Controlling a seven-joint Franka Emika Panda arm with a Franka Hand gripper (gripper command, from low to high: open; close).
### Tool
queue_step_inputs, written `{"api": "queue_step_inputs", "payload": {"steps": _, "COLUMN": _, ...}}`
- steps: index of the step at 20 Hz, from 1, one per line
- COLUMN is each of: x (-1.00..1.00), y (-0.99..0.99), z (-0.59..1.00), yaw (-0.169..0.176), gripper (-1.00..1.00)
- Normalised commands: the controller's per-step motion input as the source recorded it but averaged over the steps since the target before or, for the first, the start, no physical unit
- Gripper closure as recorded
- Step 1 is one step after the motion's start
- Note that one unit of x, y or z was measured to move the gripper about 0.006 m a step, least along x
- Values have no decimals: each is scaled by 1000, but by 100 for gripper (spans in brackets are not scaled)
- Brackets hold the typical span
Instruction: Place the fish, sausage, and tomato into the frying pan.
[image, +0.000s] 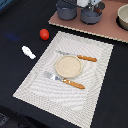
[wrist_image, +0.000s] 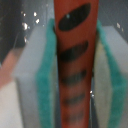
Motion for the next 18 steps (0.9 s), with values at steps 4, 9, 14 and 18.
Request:
{"api": "queue_step_inputs", "payload": {"steps": 4, "x": -34, "y": 311, "z": 798, "yaw": 0, "gripper": -100}}
{"api": "queue_step_inputs", "payload": {"steps": 9, "x": -497, "y": -321, "z": 912, "yaw": -24, "gripper": -100}}
{"api": "queue_step_inputs", "payload": {"steps": 14, "x": -391, "y": -781, "z": 619, "yaw": 0, "gripper": -100}}
{"api": "queue_step_inputs", "payload": {"steps": 18, "x": -334, "y": -889, "z": 405, "yaw": 0, "gripper": -100}}
